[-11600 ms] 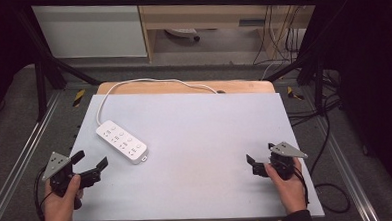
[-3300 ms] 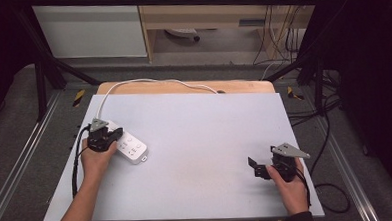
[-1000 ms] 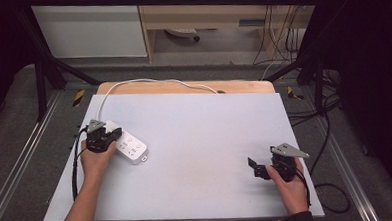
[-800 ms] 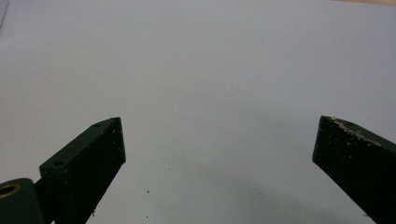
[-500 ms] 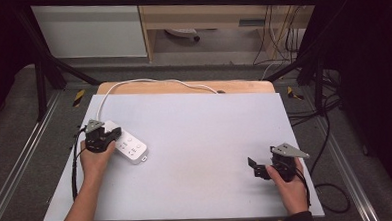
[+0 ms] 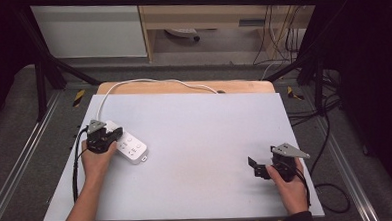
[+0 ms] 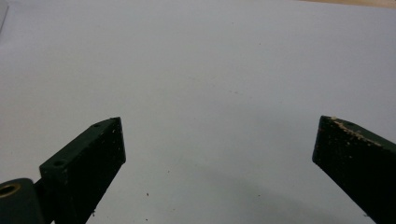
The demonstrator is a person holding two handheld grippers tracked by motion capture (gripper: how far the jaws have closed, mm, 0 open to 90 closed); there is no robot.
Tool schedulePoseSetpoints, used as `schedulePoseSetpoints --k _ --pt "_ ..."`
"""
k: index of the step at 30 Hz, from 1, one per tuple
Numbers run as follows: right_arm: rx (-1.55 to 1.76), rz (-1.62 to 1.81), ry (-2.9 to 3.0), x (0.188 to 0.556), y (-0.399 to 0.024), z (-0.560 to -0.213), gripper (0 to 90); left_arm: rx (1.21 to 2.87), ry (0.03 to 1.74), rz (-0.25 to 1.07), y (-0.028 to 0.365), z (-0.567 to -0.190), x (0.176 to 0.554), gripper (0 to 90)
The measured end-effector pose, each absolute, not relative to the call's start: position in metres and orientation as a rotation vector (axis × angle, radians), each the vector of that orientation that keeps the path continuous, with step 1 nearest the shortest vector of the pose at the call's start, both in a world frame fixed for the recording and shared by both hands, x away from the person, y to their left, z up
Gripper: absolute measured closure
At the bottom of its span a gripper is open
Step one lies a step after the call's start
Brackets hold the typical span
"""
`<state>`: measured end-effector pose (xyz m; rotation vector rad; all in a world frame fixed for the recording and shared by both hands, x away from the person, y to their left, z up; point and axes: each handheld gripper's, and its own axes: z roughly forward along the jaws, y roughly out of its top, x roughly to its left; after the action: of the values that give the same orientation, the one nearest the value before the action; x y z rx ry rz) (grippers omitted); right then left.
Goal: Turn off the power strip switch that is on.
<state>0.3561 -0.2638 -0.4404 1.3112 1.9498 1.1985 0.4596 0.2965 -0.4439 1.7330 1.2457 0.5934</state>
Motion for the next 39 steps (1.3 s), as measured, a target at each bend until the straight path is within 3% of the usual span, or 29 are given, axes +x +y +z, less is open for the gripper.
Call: schedulePoseSetpoints --k 31,39 --pt "1.309 1.192 1.954 0.3567 -0.2639 -0.4408 3.0 1.695 1.213 0.596 0.2967 -0.4384 0.4574 90.0" --pt "1.309 1.193 1.953 0.3567 -0.2639 -0.4407 3.0 1.675 1.208 0.599 0.2952 -0.4344 0.4561 78.8"
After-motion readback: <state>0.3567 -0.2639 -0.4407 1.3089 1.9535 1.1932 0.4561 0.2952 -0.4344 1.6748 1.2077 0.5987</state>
